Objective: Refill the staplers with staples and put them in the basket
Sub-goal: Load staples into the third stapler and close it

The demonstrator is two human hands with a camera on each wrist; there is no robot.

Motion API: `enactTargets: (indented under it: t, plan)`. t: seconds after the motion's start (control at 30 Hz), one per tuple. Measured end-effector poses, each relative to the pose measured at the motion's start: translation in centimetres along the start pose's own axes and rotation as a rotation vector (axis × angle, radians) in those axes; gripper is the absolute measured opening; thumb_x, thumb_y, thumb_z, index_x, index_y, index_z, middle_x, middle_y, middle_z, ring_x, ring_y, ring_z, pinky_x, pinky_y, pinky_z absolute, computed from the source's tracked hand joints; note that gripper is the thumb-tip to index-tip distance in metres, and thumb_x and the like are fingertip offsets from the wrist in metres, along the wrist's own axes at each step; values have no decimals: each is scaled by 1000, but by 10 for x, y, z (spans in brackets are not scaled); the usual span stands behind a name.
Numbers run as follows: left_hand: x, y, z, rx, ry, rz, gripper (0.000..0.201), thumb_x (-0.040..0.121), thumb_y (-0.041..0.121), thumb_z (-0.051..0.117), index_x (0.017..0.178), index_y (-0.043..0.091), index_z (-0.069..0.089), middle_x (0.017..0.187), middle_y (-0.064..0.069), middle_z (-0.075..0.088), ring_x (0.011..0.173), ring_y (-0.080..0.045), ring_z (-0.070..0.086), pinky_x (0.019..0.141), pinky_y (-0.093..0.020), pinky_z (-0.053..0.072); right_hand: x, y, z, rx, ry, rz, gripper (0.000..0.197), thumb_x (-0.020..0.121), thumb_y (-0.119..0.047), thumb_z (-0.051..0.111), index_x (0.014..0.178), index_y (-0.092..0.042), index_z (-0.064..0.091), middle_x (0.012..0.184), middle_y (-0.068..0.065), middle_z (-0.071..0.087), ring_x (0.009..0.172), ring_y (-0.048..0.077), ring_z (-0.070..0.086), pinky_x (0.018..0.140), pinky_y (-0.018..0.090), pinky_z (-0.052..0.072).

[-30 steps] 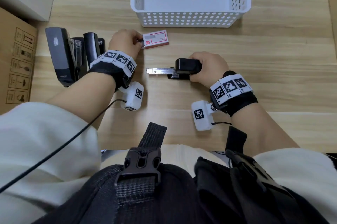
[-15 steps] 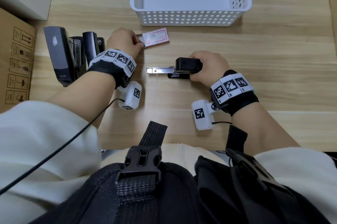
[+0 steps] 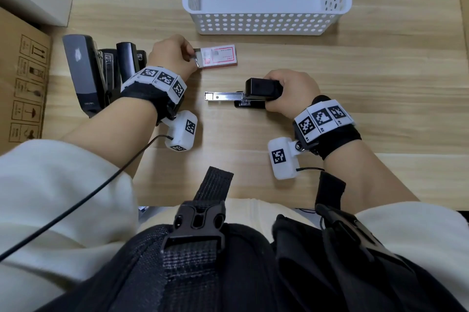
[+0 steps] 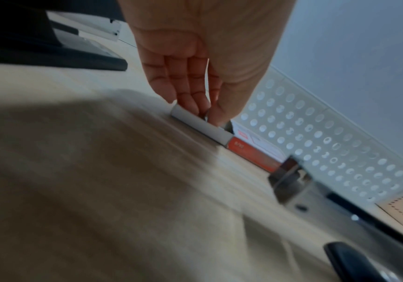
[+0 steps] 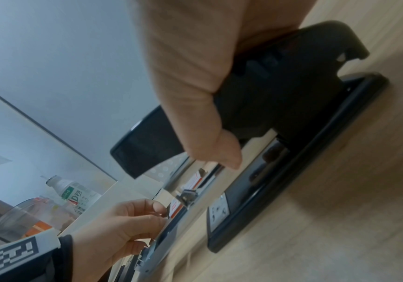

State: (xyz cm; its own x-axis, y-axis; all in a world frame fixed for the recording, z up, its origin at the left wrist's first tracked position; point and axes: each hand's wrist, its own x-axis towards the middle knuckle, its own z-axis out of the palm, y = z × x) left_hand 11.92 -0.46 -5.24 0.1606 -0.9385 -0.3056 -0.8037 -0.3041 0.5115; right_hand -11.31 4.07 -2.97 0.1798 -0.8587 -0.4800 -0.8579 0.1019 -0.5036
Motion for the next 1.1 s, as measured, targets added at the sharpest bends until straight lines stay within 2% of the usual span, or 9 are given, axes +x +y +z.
enactTargets:
  t: [0.1, 0.23, 0.37, 0.5, 0.63, 0.73, 0.87, 0.97, 1.1]
  plan:
    - [-1, 1, -3, -13, -15, 32, 21, 77, 15, 56, 96, 21, 64, 88, -2, 63, 89, -22, 58, 82, -33, 48, 0, 0, 0, 3, 2, 1, 35, 69, -13, 66, 101, -26, 62, 85, -10, 55, 82, 16, 51, 72, 25, 39]
    - [-2, 2, -7, 17, -15, 112, 24, 85, 14, 55, 105, 19, 67, 106, -13, 61, 98, -27, 56, 83, -31, 43, -1, -1, -1, 1, 2, -4, 35, 69, -12, 66, 101, -26, 63, 85, -9, 56, 82, 17, 51, 71, 26, 40]
    - [-9, 4, -12, -56, 6, 129, 21, 84, 19, 60, 104, 17, 67, 93, -2, 55, 85, -14, 51, 86, -27, 43, -3, -2, -2, 6, -1, -3, 35, 70, -11, 66, 102, -26, 62, 86, -9, 56, 83, 16, 52, 73, 26, 41]
    - [-22, 4, -9, -213, -4, 96, 21, 78, 18, 68, 100, 19, 68, 82, 4, 58, 65, 0, 48, 72, -18, 42, -5, -4, -2, 12, 0, -1, 34, 70, -11, 65, 102, -24, 62, 86, -8, 57, 84, 18, 54, 74, 29, 45]
    - [-34, 8, -4, -274, -102, 143, 20, 72, 13, 74, 92, 13, 70, 78, 4, 63, 57, 8, 51, 65, -1, 40, -6, -4, -2, 10, 2, 6, 34, 70, -11, 65, 101, -24, 62, 85, -6, 59, 83, 20, 56, 72, 29, 46]
    - [-37, 11, -1, -232, -140, 124, 20, 69, 12, 76, 88, 15, 68, 67, 13, 58, 51, 17, 50, 60, 4, 38, -5, -4, -2, 7, 0, 10, 35, 70, -11, 65, 101, -26, 62, 86, -6, 59, 82, 19, 55, 70, 26, 43]
    - [-41, 15, 0, -200, -160, 122, 27, 63, 13, 81, 87, 12, 69, 66, 12, 58, 51, 7, 52, 57, 3, 40, -5, -4, -2, -1, 0, 10, 34, 71, -12, 65, 101, -27, 62, 84, -7, 57, 81, 18, 53, 68, 25, 38]
    - [-45, 19, 0, -64, -217, 154, 31, 64, 20, 81, 93, 18, 70, 75, 4, 61, 60, -1, 51, 56, 3, 36, -6, -4, -2, -3, 7, 13, 35, 71, -12, 65, 102, -26, 62, 85, -7, 58, 81, 18, 53, 69, 25, 39]
    - [-50, 19, 7, 23, -240, 144, 30, 65, 28, 80, 94, 23, 71, 85, 3, 64, 76, -10, 57, 78, -21, 46, -6, -4, -1, 2, 3, 8, 35, 71, -11, 65, 103, -26, 62, 85, -6, 58, 82, 18, 53, 70, 25, 40]
